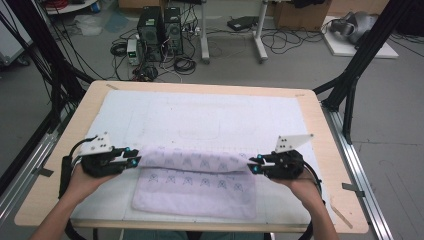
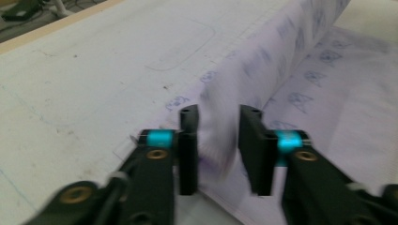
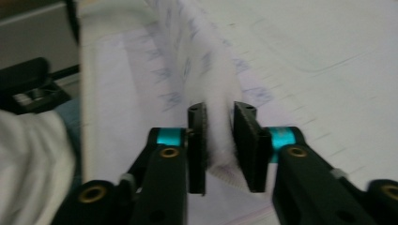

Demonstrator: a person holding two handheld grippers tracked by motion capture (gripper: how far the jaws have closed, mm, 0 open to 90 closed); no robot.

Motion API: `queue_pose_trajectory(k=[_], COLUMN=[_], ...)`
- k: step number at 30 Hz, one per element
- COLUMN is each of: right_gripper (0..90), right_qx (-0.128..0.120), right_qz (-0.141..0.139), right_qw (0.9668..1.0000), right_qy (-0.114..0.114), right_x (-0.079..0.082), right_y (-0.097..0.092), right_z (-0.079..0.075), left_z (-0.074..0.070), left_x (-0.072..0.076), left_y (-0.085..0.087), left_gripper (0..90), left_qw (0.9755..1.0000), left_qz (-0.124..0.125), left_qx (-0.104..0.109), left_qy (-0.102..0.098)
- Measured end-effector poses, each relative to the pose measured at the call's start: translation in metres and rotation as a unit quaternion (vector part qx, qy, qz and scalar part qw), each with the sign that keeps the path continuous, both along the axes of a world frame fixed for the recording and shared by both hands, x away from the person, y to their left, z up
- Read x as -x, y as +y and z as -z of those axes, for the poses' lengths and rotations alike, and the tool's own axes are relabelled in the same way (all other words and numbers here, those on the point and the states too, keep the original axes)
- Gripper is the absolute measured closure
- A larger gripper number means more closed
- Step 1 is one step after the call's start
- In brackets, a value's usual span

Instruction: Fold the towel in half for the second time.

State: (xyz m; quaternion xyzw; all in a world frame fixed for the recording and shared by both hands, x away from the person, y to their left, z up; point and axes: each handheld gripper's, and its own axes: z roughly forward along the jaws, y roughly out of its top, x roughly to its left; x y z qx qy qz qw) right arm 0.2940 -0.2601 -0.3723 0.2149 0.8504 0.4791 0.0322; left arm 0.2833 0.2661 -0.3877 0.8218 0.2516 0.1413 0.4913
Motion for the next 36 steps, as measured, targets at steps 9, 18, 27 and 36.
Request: queue_pose_trajectory(k=[9,18,27,36], right_gripper=[60.4,60.4,61.6,61.3], right_qx=[0.029,0.075,0.088,0.080], right_qz=[0.005,-0.009,0.011,-0.004], right_qw=[0.9995,0.9971,0.9960,0.9964], right_qy=[-0.009,0.009,0.010,-0.027], right_x=[0.006,0.012,0.026,0.030], right_y=[0.009,0.022,0.010,0.022], right_z=[0.008,0.048,0.067,0.051], left_z=[0.008,0.037,0.050,0.037], left_x=[0.004,0.007,0.017,0.020], left_y=[-0.016,-0.026,-0.014,-0.015], left_gripper=[57.0,66.7,63.1,63.7], left_qw=[0.9996,0.9956,0.9960,0.9979], left_qz=[0.017,0.031,0.015,0.029], left_qx=[-0.021,-0.076,-0.073,-0.044], left_qy=[0.013,0.047,0.049,0.037])
